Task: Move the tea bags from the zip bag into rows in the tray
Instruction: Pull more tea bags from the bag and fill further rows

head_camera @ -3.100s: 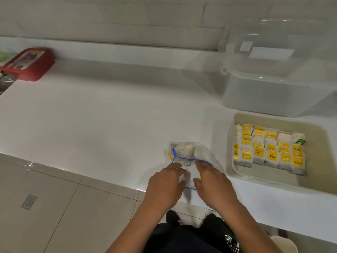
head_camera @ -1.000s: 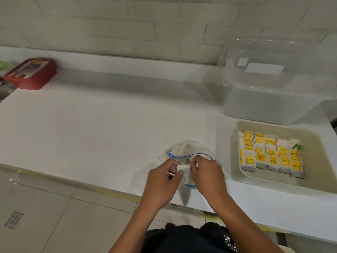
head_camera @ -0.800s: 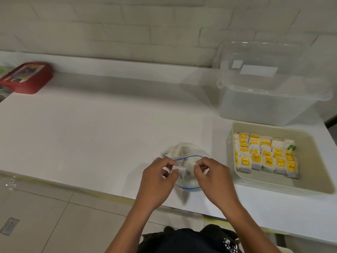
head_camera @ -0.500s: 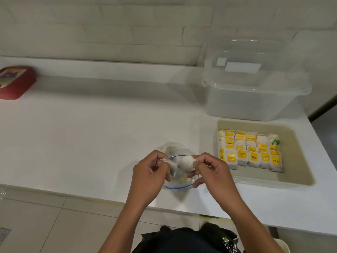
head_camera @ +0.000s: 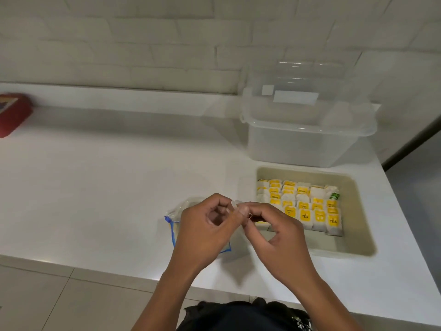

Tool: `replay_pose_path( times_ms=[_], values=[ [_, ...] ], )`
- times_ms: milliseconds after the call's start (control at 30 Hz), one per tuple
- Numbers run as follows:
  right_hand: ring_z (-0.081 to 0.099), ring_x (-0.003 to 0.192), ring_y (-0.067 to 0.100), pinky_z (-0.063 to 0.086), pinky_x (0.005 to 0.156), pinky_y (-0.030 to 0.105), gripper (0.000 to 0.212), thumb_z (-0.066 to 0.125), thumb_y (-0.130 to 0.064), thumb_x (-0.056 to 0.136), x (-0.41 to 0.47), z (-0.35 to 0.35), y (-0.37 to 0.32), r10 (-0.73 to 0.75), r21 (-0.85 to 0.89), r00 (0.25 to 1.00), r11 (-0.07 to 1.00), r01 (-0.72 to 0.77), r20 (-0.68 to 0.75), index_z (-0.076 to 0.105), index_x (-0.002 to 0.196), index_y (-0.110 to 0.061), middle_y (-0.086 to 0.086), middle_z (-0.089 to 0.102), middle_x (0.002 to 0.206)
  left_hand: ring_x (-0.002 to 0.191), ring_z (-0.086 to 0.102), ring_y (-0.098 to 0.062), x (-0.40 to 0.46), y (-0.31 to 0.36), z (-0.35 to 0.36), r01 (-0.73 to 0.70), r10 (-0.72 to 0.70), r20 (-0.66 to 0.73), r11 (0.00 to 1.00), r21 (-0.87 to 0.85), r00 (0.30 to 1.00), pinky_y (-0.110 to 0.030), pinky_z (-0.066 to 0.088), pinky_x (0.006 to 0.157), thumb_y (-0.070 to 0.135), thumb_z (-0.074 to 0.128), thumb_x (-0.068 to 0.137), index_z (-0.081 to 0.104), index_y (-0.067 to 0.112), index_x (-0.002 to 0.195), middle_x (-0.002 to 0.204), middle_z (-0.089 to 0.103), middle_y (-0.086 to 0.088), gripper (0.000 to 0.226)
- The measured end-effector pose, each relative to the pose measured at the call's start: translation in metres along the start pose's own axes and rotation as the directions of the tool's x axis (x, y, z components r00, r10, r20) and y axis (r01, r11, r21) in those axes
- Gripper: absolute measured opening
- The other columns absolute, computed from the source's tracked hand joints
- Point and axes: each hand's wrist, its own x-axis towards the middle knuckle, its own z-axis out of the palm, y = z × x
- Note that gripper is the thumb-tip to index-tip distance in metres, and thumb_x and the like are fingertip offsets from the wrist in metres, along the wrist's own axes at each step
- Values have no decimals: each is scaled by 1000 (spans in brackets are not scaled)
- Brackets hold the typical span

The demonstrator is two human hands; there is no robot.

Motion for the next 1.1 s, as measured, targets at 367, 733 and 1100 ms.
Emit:
replay_pose_path(
  times_ms=[367, 733, 1100],
  values=[
    [71, 99, 14, 54, 90, 26, 18, 63, -3, 94, 5, -69, 39, 286, 299, 957, 918, -261, -41, 75, 89, -16, -4, 76, 98, 72, 61, -33, 31, 4, 58, -31, 17, 114, 993, 114, 993, -48, 55, 68, 16, 64, 85, 72, 24, 80, 72, 68, 0, 13],
    [65, 75, 20, 56, 70, 25, 24, 64, 4, 90, 19, -116, 73, 627, 693, 726, 391, -606, 281, 64, 114, 3, 16, 71, 96, 61, 50, -15, 54, 8, 109, -57, -6, 372, 986, 158, 928, -39, 47, 60, 13, 59, 81, 70, 20, 75, 68, 59, -5, 14],
    [51, 63, 14, 44, 55, 26, 38, 76, -7, 71, 36, -114, 85, 600, 612, 684, 373, -698, 415, 71, 108, -7, 7, 59, 76, 61, 47, -11, 76, 6, 109, -39, -43, 414, 981, 188, 909, -26, 41, 63, 18, 60, 84, 67, 24, 71, 63, 54, 8, 16]
  ],
)
